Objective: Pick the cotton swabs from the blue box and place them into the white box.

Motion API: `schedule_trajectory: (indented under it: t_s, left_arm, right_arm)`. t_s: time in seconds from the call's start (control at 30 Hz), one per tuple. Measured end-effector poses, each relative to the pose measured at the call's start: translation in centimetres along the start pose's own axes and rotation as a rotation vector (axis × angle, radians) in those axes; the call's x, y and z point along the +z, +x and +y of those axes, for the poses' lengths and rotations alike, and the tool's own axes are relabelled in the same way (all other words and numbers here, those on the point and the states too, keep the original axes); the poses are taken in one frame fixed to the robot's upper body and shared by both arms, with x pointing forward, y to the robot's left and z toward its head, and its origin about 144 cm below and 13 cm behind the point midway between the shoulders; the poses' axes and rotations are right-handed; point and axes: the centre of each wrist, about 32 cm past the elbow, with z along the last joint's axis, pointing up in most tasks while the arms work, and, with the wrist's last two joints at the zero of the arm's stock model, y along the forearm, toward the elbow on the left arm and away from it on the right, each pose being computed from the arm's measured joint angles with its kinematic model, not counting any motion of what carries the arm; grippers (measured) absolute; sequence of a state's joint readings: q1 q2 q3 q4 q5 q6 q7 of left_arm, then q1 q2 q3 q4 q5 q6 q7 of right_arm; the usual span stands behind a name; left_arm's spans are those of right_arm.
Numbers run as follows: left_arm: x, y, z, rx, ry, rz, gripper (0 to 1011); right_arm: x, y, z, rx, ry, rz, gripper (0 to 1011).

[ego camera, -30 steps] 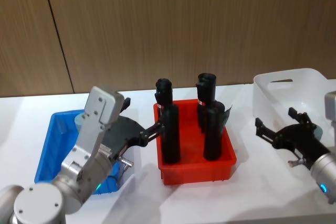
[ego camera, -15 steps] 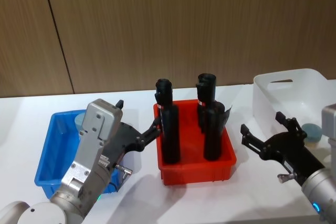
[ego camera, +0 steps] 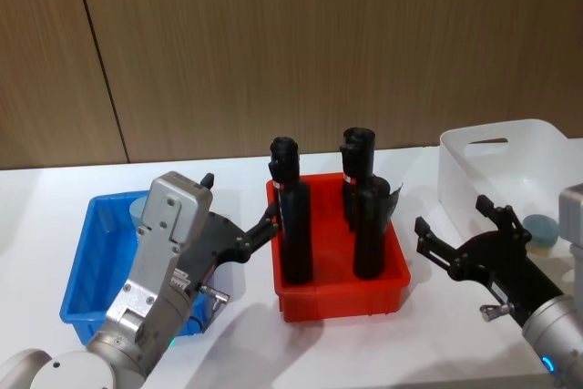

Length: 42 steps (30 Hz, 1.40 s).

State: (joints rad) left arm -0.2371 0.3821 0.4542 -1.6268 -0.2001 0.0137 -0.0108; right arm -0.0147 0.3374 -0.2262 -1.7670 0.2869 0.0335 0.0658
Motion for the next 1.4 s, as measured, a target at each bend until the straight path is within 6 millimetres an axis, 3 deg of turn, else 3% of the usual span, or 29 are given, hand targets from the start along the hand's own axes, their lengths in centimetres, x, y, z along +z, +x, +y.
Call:
schedule_trajectory:
  t_s: [1.0,1.4]
  left_arm:
    - [0.0,0.0,0.0,0.000,0.001,0.000,1004]
    - [0.0,0.0,0.0,0.000,0.001,0.000,1004]
  right_arm:
    - [0.0,0.0,0.0,0.002,-0.001,0.000,1001]
    - [-0.3,0.9,1.3,0.044,-0.023,0.009,1002]
